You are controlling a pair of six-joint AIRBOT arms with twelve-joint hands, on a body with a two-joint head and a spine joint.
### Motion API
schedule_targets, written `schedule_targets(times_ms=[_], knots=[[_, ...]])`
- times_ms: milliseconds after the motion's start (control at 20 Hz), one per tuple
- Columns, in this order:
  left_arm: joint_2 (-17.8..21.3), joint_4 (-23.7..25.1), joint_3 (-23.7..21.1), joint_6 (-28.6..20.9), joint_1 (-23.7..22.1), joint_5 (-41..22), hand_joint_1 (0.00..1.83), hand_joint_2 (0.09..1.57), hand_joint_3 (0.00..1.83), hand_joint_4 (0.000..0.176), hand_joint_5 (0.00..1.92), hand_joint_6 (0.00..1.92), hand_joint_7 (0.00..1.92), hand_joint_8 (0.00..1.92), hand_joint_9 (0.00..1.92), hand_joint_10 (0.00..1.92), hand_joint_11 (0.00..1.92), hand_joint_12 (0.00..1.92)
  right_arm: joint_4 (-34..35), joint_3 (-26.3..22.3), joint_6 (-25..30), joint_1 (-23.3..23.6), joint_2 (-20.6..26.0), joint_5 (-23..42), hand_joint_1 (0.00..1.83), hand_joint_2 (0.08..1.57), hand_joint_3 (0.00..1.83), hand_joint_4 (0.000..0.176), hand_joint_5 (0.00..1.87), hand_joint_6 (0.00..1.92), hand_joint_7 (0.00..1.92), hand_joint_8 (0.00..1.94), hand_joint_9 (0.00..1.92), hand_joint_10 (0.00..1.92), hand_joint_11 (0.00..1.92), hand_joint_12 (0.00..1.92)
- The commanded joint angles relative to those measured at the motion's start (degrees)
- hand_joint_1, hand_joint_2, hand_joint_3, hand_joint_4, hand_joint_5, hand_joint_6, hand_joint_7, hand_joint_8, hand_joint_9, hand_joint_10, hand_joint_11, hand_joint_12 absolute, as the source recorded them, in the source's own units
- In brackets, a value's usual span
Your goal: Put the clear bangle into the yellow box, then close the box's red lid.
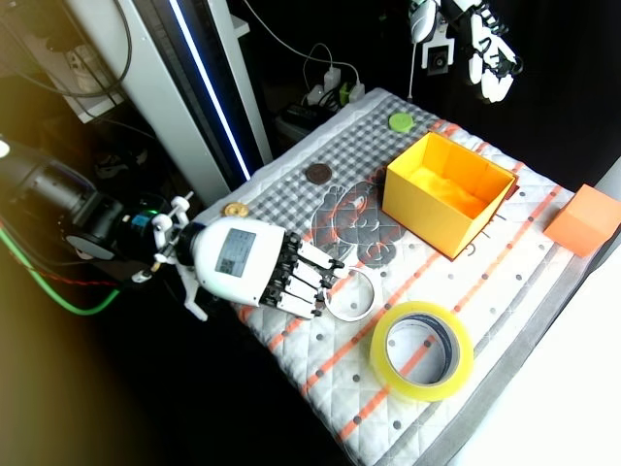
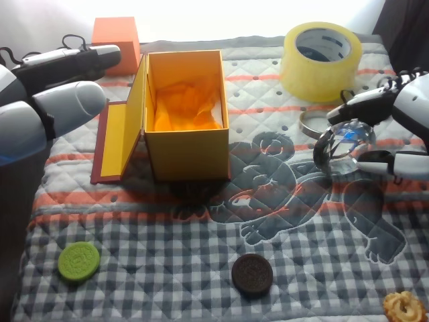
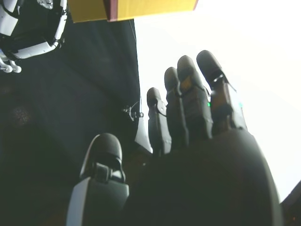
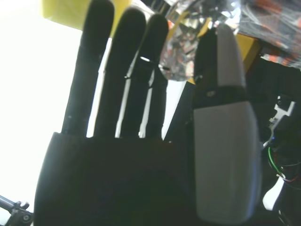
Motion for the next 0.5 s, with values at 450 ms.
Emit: schedule_targets(times_ms=[450], knots=[[-0.3, 0.4, 0.3, -0.8, -0.5, -6.9, 0.02, 1.26, 0.00, 0.146, 0.37, 0.00, 0.44, 0.00, 0.43, 0.01, 0.02, 0.93, -2.7, -0.3, -0.3, 1.7, -0.2, 0.0, 0.60, 0.92, 0.00, 0.034, 0.68, 0.00, 0.76, 0.00, 0.78, 0.00, 0.27, 1.20]])
